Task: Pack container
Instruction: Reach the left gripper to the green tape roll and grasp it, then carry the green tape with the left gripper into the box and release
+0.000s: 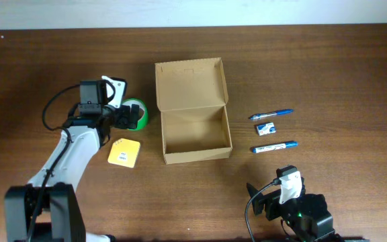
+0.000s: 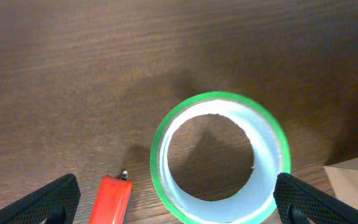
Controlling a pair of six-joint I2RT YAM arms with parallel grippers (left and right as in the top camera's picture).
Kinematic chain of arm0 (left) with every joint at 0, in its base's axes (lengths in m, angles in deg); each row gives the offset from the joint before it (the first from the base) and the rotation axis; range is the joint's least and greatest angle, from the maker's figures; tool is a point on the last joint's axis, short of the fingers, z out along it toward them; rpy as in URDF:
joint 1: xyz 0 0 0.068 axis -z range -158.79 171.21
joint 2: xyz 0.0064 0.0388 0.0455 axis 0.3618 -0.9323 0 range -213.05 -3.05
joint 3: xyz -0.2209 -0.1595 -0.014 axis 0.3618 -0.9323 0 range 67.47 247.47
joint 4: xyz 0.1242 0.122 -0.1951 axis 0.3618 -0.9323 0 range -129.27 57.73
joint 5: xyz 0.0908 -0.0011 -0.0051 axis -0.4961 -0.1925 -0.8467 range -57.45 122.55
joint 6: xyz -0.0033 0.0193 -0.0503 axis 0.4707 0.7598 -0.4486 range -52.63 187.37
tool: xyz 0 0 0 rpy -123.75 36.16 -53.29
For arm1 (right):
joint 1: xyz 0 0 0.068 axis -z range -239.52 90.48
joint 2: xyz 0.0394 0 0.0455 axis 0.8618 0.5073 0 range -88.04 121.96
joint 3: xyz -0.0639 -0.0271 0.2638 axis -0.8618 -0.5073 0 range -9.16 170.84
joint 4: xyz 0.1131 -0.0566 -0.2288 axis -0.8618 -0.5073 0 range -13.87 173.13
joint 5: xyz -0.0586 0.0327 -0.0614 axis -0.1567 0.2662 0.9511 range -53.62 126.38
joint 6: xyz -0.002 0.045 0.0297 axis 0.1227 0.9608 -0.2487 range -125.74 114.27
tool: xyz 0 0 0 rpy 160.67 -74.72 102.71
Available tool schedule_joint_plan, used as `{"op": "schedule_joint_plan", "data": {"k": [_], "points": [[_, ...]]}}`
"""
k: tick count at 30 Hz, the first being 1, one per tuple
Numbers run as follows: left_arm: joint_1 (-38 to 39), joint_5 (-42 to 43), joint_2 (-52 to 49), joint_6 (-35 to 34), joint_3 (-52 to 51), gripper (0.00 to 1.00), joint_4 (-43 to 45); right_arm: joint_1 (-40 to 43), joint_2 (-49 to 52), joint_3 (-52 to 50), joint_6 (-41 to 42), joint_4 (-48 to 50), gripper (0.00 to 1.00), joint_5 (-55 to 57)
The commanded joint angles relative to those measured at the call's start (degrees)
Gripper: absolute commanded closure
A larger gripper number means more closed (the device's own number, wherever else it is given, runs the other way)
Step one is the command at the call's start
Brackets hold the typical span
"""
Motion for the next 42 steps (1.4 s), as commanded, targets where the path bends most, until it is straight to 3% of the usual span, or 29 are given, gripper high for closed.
{"op": "schedule_joint_plan", "data": {"k": [1, 5, 6, 9, 13, 17, 20, 22, 31, 36, 39, 42], "points": [[-0.8, 3.0, -3.0, 1.0, 1.2, 0.00, 1.2, 0.3, -0.4, -0.3, -0.4, 0.1, 0.01, 0.1], [-0.8, 2.9, -7.1, 0.9, 1.2, 0.01, 3.4, 0.3, -0.4, -0.3, -0.4, 0.1, 0.01, 0.1], [-0.8, 2.9, -7.7, 0.9, 1.2, 0.05, 4.1, 0.3, -0.4, -0.3, -0.4, 0.1, 0.01, 0.1], [-0.8, 3.1, -9.1, 0.9, 1.2, 0.33, 7.2, 0.3, -0.4, -0.3, -0.4, 0.1, 0.01, 0.1], [-0.8, 4.5, -11.1, 0.9, 1.2, 0.44, 8.5, 0.3, -0.4, -0.3, -0.4, 0.1, 0.01, 0.1], [-0.8, 4.7, -11.7, 0.9, 1.3, 0.72, 8.4, 0.3, -0.4, -0.3, -0.4, 0.1, 0.01, 0.1], [-0.8, 4.6, -11.7, -0.9, 1.3, 0.82, 8.4, 0.3, -0.4, -0.3, -0.4, 0.1, 0.01, 0.1], [-0.8, 4.6, -11.6, -2.1, 2.4, 0.98, 6.7, 0.3, -0.4, -0.3, -0.4, 0.1, 0.01, 0.1], [1.3, -0.1, -3.6, -2.1, 27.6, 0.98, -22.7, 0.3, -0.4, -0.3, -0.4, 0.1, 0.01, 0.1], [10.2, -0.4, 6.2, -6.0, 29.1, 0.98, -26.0, 0.3, -0.4, -0.3, -0.4, 0.1, 0.01, 0.1], [17.2, -0.9, 5.8, -11.2, 29.1, 0.98, -29.1, 0.3, -0.4, -0.3, -0.4, 0.1, 0.01, 0.1], [24.6, -6.7, 3.1, -16.5, 29.1, 0.98, -31.1, 0.3, -0.4, -0.3, -0.4, 0.1, 0.01, 0.1]]}}
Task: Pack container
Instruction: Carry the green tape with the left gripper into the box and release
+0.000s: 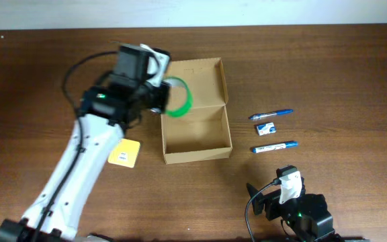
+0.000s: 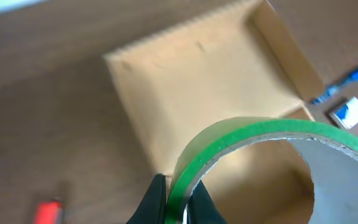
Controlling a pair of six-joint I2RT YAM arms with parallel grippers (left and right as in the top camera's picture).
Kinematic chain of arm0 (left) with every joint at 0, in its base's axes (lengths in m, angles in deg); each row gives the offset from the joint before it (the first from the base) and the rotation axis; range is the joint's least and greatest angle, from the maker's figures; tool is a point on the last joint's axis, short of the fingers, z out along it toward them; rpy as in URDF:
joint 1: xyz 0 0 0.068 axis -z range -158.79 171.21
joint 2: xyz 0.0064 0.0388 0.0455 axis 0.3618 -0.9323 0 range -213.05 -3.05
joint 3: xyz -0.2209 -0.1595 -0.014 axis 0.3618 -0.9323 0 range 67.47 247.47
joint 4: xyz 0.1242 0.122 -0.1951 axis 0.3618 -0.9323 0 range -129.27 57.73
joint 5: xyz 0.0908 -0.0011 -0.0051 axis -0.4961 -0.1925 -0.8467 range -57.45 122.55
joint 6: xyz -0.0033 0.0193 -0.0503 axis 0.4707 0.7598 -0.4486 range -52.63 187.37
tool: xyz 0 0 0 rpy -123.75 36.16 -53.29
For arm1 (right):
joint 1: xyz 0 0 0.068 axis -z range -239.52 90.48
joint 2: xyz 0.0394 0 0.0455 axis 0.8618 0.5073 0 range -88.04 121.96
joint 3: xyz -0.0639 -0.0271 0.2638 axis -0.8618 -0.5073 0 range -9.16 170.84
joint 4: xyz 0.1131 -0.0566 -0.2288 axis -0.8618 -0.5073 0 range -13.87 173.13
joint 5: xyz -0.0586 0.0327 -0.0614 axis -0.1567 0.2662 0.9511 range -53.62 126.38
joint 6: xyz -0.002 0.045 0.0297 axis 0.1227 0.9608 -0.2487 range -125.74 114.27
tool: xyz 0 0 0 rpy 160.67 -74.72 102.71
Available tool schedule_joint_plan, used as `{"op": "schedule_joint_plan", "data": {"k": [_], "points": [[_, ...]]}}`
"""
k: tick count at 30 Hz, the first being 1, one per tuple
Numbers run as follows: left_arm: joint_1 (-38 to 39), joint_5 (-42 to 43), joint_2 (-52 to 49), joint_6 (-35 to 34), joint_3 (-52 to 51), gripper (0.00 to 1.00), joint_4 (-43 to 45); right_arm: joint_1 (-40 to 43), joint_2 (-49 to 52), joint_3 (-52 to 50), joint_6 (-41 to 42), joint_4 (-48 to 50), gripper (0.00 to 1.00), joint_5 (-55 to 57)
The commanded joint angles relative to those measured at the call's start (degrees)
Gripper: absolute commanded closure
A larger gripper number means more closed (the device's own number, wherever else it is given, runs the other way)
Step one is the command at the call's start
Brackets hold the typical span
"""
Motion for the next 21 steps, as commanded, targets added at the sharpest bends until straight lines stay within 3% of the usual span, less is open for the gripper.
{"op": "schedule_joint_plan", "data": {"k": [1, 7, 9, 17, 21], "points": [[5.2, -6.1, -2.5, -7.0, 0.7, 0.98, -1.4, 0.3, -0.4, -0.3, -0.4, 0.1, 0.01, 0.1], [11.8, -9.8, -12.5, -26.2, 0.7, 0.98, -4.2, 0.3, -0.4, -0.3, -0.4, 0.1, 0.01, 0.1], [11.8, -12.4, -13.6, -28.8, 0.6, 0.98, -5.0, 0.3, -0.4, -0.3, -0.4, 0.1, 0.01, 0.1], [11.9, -16.9, -13.6, -29.4, -0.9, 0.98, -6.9, 0.3, -0.4, -0.3, -0.4, 0.1, 0.01, 0.1], [15.7, -15.2, -13.6, -26.5, -0.9, 0.98, -0.5, 0.3, -0.4, -0.3, -0.4, 0.1, 0.01, 0.1]]}}
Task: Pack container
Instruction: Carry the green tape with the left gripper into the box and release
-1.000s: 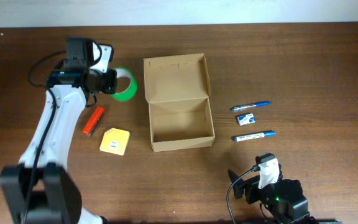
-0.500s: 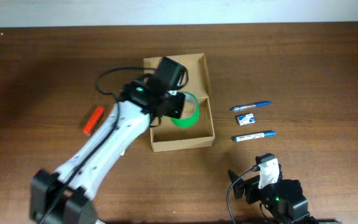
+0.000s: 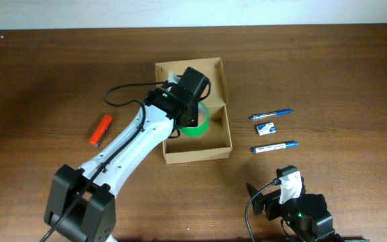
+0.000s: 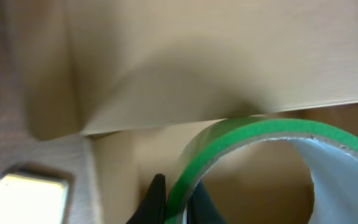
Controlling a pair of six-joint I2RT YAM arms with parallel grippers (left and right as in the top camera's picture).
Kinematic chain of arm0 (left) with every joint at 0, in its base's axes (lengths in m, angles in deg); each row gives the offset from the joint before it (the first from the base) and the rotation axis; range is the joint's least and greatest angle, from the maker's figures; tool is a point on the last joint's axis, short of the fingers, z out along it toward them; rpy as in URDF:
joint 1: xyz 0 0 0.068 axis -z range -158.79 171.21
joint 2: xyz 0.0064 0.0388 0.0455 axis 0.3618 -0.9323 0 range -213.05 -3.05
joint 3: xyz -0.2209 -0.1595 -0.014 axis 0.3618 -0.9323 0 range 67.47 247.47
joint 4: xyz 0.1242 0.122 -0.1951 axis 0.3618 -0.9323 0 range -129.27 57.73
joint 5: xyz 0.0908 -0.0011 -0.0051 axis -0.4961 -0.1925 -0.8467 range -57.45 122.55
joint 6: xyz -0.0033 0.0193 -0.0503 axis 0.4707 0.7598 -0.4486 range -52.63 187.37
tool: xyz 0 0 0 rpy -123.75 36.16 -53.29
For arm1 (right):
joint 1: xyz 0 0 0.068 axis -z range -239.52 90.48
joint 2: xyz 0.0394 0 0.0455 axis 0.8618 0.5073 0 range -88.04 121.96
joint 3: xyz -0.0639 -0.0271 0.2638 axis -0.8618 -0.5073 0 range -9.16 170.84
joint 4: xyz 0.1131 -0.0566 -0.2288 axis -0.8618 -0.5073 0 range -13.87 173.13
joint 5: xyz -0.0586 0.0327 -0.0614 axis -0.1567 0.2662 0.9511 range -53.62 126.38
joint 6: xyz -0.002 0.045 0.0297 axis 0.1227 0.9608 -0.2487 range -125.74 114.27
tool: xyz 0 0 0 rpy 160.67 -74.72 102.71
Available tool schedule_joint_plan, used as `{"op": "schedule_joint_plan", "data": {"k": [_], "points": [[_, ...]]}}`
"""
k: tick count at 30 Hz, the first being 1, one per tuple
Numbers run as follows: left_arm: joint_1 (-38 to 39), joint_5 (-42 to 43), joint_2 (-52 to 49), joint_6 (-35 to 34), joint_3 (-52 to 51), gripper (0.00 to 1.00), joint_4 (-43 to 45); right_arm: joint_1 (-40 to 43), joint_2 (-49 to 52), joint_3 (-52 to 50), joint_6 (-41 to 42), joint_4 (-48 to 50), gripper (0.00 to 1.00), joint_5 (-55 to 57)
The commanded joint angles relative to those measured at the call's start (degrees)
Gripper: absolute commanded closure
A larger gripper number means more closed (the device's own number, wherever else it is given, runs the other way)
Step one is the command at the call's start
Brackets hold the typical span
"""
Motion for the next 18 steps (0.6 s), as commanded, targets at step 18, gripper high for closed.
{"op": "schedule_joint_plan", "data": {"k": [18], "points": [[5.7, 1.7, -4.1, -0.2, -0.2, 0.69, 3.9, 0.3, -0.4, -0.3, -0.4, 0.1, 0.01, 0.1]]}}
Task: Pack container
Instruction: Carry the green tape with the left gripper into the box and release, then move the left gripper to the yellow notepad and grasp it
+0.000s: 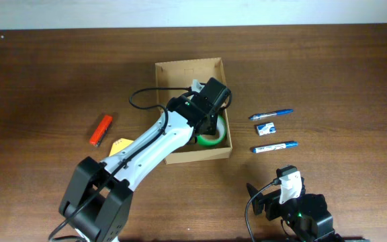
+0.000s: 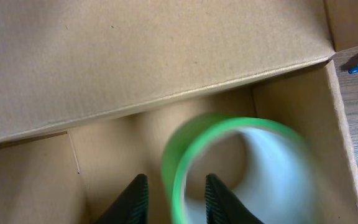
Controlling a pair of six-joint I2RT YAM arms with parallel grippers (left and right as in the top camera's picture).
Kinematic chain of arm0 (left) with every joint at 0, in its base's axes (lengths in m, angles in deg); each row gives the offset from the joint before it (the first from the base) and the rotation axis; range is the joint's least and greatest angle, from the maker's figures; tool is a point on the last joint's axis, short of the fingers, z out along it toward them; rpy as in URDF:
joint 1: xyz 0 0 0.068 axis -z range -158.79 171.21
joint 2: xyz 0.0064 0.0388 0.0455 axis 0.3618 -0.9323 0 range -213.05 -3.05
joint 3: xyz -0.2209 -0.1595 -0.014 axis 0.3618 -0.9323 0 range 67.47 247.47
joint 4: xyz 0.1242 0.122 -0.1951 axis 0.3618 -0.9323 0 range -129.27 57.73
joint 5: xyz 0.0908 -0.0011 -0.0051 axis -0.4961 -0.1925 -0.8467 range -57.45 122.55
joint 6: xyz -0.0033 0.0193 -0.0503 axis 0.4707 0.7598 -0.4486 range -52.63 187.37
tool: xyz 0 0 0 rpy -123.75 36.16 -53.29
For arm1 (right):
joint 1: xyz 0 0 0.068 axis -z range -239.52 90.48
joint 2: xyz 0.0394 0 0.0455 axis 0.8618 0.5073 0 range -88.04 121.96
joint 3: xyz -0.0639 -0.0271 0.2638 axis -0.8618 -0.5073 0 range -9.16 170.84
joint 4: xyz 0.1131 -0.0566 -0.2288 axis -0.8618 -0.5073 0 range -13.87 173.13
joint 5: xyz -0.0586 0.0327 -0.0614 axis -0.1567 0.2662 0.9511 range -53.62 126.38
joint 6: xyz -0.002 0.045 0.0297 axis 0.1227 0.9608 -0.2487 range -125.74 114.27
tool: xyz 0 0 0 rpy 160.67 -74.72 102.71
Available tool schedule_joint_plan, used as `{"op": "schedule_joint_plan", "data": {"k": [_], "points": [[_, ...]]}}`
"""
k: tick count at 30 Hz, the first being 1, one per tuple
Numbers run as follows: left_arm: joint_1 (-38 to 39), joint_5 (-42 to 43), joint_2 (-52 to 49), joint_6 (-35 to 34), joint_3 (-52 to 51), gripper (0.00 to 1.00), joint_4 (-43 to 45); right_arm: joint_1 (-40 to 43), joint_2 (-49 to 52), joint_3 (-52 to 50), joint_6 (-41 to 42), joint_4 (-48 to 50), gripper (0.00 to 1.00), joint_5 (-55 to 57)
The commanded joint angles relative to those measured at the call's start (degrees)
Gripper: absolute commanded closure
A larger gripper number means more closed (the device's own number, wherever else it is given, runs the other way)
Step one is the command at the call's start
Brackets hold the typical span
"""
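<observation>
The open cardboard box (image 1: 197, 157) stands mid-table with its lid (image 1: 190, 84) folded back. My left gripper (image 1: 211, 115) reaches into the box's right part. The green tape roll (image 1: 209, 139) is inside the box just below it. In the left wrist view the roll (image 2: 174, 163) is blurred and stands on edge between the open fingers (image 2: 135, 198), with a gap on both sides of its rim. The box's inner wall (image 2: 166, 56) fills the background. My right gripper (image 1: 289, 180) rests at the near table edge, its jaws too small to read.
Right of the box lie two blue pens (image 1: 271, 115) (image 1: 274, 146) with a small blue-white packet (image 1: 266, 128) between them. A red lighter (image 1: 100, 130) lies left of the box. A yellow card (image 1: 118, 144) peeks out from under my left arm.
The left jaws, which were shut on the tape's rim, now stand apart and the roll is loose and blurred between them. The gripper has shifted to the right inside the box.
The left gripper stood open over the tape on the table left of the box. Then it held the roll by its rim above the lid, then inside the box. Now the jaws are open with the roll in the box. The right arm stayed parked.
</observation>
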Motion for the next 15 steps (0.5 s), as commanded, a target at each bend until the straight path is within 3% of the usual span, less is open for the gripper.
{"op": "schedule_joint_plan", "data": {"k": [1, 8, 15], "points": [[0.3, 0.4, 0.1, -0.3, -0.1, 0.64, 0.2, 0.3, -0.4, -0.3, -0.4, 0.1, 0.01, 0.1], [0.3, 0.4, 2.8, -0.2, 0.9, 0.64, -1.8, 0.3, -0.4, -0.3, -0.4, 0.1, 0.01, 0.1], [0.3, -6.9, 24.2, 2.5, 1.2, 0.63, -14.5, 0.3, -0.4, -0.3, -0.4, 0.1, 0.01, 0.1]]}}
